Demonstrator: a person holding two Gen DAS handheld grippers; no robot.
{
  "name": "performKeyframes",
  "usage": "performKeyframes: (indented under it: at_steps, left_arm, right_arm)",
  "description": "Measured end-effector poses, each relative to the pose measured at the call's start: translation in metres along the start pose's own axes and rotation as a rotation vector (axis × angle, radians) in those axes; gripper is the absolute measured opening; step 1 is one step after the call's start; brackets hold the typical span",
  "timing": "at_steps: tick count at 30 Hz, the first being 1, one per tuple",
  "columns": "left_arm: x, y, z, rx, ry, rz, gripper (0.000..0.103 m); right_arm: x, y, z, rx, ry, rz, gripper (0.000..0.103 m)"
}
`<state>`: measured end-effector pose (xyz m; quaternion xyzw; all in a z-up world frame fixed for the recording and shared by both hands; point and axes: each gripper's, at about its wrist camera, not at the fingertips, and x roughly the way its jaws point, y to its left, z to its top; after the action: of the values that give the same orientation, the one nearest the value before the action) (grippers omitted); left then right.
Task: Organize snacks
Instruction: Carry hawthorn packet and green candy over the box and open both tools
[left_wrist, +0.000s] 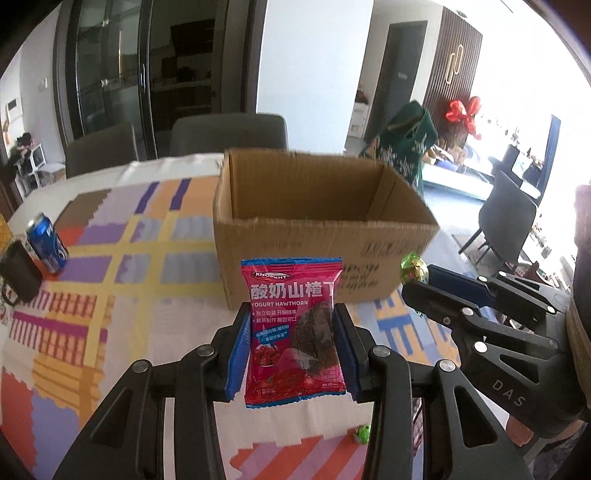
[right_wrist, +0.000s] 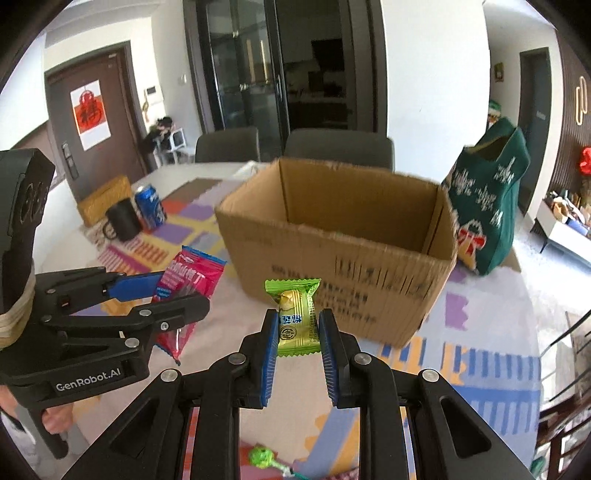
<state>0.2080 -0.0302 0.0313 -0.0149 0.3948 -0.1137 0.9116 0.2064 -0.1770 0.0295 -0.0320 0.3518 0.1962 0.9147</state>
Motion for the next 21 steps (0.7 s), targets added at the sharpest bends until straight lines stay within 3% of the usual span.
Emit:
performKeyframes:
  at_steps: [12,21]
  left_arm:
    - [-0.008,0.003,0.051,0.03,-0.092,0.022,0.042]
    - [0.005,0.004,0.085,0.038,-0.102,0.009,0.042]
  right_arm:
    - [-0.013,-0.009,0.038,0.043,-0.093,-0.029,0.023]
    - [-0.012,-0.019,0.07,0.053,-0.134,-0.074,0.023]
